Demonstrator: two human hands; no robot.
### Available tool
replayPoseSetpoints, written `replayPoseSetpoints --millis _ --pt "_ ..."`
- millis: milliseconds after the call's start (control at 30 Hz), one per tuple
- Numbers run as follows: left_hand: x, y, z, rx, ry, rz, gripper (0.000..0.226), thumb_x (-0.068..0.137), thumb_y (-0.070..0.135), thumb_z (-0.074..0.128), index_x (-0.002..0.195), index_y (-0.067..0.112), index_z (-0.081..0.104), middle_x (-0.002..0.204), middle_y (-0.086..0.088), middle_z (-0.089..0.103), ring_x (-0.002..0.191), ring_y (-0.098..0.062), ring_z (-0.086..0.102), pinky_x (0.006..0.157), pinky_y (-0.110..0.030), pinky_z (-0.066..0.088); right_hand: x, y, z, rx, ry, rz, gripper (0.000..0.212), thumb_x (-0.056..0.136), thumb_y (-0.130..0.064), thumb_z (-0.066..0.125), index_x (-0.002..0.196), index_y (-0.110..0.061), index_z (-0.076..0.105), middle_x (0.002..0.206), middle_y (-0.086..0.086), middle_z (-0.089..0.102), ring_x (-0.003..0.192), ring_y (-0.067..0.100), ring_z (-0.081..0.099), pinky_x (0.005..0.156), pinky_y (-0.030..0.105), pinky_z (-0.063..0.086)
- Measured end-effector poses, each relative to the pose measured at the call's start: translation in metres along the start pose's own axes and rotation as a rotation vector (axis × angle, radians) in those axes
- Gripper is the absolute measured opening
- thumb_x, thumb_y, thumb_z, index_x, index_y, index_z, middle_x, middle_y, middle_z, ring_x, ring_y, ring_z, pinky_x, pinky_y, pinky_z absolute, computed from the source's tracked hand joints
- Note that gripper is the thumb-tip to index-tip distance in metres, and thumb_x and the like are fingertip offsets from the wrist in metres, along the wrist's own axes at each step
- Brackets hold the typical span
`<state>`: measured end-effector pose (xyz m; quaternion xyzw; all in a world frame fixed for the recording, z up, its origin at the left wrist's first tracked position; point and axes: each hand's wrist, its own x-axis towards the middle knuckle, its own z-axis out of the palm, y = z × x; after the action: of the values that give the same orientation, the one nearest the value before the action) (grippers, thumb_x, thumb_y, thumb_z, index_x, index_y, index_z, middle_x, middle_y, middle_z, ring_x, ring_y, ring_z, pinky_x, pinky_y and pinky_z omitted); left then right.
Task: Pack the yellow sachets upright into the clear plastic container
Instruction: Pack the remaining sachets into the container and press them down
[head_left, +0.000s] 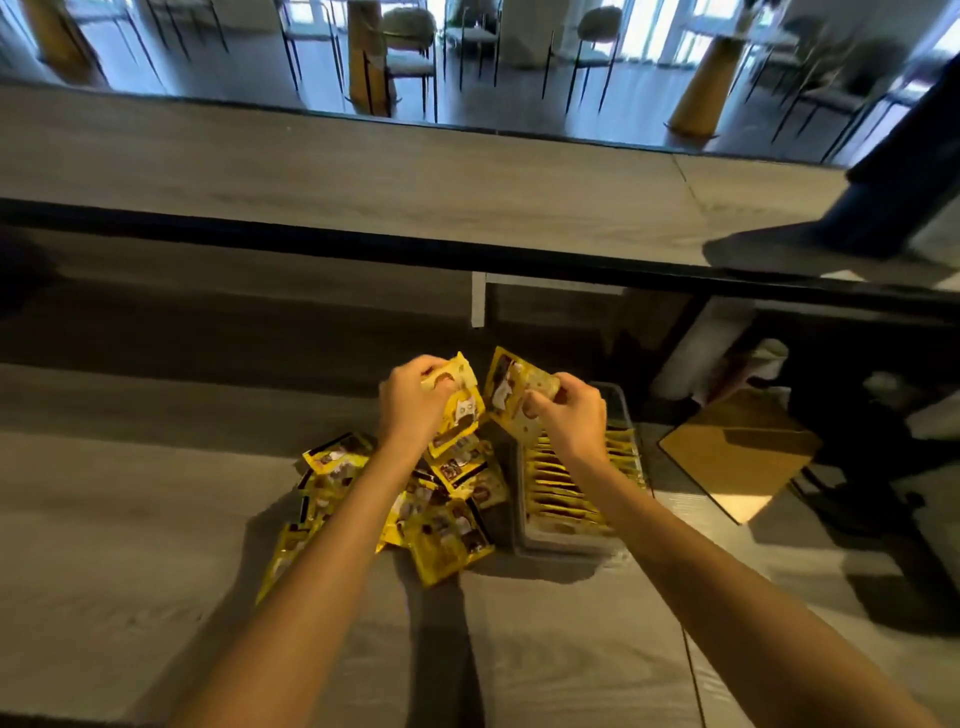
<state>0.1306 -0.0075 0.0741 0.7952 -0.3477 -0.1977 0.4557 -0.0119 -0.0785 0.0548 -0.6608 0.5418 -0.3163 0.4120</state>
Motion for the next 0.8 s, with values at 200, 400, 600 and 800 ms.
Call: replayPoseSetpoints --millis 200,400,600,800 --pt "-0.009 0.031 0.04 -0.015 -0.041 0.104 0.018 0.089 0.005 0.054 0.103 0.009 0.065 0.101 -0.006 0.066 0.1 -0.017 0.058 0.085 -0.029 0.049 0.011 0.022 -0.05 0.064 0.056 -0.046 0.022 0.092 -0.018 0.054 0.106 -0.004 0.063 0.104 0.012 0.066 0.097 0.022 0.063 0.079 0.032 0.055" --pt "0.001 0.053 0.065 -0.039 -0.154 0.243 0.022 0.09 -0.003 0.048 0.102 0.006 0.063 0.098 0.0 0.062 0.093 -0.007 0.054 0.077 -0.017 0.044 0.021 0.035 -0.073 0.007 0.073 -0.11 0.03 0.091 0.001 0.044 0.117 -0.01 0.056 0.113 0.009 0.062 0.106 0.024 0.059 0.088 0.039 0.054" --pt "0.013 0.039 0.097 0.019 -0.363 0.208 0.023 0.092 0.001 0.047 0.108 0.008 0.062 0.113 -0.01 0.064 0.111 -0.022 0.057 0.086 -0.026 0.047 0.035 0.049 -0.076 -0.092 0.065 -0.05 0.033 0.085 0.007 0.044 0.105 -0.015 0.06 0.103 0.007 0.062 0.103 0.03 0.058 0.087 0.047 0.052" --pt "0.03 0.02 0.113 0.091 -0.511 0.11 0.03 0.097 0.009 0.039 0.121 0.016 0.055 0.124 -0.013 0.054 0.118 -0.026 0.051 0.098 -0.037 0.045 0.047 0.063 -0.063 -0.228 0.06 0.031 0.04 0.09 0.004 0.041 0.126 -0.007 0.053 0.121 0.017 0.056 0.114 0.033 0.049 0.095 0.043 0.041"
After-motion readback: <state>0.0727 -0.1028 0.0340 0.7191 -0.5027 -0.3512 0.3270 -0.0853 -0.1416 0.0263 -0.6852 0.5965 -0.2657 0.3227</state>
